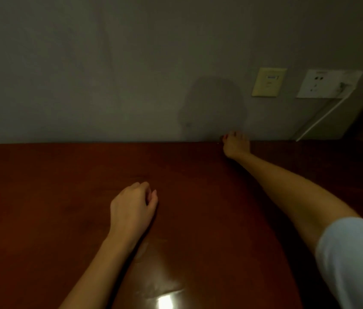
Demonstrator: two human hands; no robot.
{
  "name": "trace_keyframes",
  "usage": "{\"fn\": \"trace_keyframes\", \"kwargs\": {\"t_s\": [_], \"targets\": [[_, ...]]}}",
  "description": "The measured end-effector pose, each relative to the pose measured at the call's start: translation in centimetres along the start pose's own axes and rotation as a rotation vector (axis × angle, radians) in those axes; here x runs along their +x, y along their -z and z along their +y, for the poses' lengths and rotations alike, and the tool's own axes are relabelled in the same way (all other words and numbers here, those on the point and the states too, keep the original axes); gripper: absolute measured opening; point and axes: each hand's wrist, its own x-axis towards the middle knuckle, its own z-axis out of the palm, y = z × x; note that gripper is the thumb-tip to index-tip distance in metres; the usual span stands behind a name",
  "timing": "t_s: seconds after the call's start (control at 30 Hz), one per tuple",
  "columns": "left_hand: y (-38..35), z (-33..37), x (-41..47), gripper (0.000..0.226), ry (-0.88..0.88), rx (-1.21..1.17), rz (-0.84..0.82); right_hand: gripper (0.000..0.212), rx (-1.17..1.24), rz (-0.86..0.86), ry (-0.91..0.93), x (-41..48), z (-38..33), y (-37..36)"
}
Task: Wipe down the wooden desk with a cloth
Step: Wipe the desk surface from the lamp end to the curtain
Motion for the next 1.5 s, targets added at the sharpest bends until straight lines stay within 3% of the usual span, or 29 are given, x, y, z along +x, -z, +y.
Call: {"fn": "trace_keyframes", "kwargs": {"t_s": [0.1, 0.33, 0.5, 0.63, 0.7, 0.8, 0.93, 1.0, 1.13, 1.27, 1.37, 1.5], "targets": [[0.2, 0.1, 0.1, 0.027, 0.010, 0.002, -0.013, 0.039, 0.026, -0.006, 0.049, -0.1, -2.0, -0.6], [-0.1, -0.3, -0.1, 0.028, -0.004, -0.010, 0.004, 0.020, 0.124, -0.164, 0.584, -6.2, 2.2, 1.0], [-0.4, -0.4, 0.0, 0.028, -0.014, -0.019, 0.003, 0.025, 0.058, -0.080, 0.254, -2.3, 7.8, 2.1], [-0.2, -0.3, 0.0, 0.028, -0.006, -0.008, -0.009, 0.037, -0.002, -0.011, 0.039, 0.8, 5.5, 0.8], [-0.1, -0.2, 0.0, 0.027, -0.005, -0.006, -0.008, 0.038, 0.006, -0.029, 0.110, 0.7, 3.1, 0.3], [0.0, -0.2, 0.0, 0.026, -0.001, -0.013, -0.018, 0.026, 0.086, -0.125, 0.369, -2.5, -0.1, 0.4], [-0.3, -0.3, -0.1, 0.027, -0.003, -0.012, -0.011, 0.021, 0.139, -0.171, 0.694, -9.4, 1.2, 1.5], [-0.3, -0.4, 0.0, 0.027, -0.009, -0.018, -0.007, 0.021, 0.129, -0.140, 0.646, -9.5, 4.4, 2.2], [-0.2, -0.2, 0.0, 0.028, -0.003, -0.019, -0.008, 0.024, 0.038, -0.075, 0.230, -4.0, 9.4, 3.0], [-0.2, -0.1, -0.1, 0.028, -0.005, -0.009, 0.002, 0.034, -0.036, -0.053, 0.068, 0.1, 7.9, 1.6], [-0.1, -0.1, -0.1, 0.029, -0.008, -0.024, 0.000, 0.035, -0.008, -0.076, 0.188, -0.1, 4.0, 0.8], [-0.2, -0.4, 0.0, 0.028, -0.003, -0.025, -0.007, 0.023, 0.040, -0.204, 0.574, -6.4, 0.6, 1.1]]}}
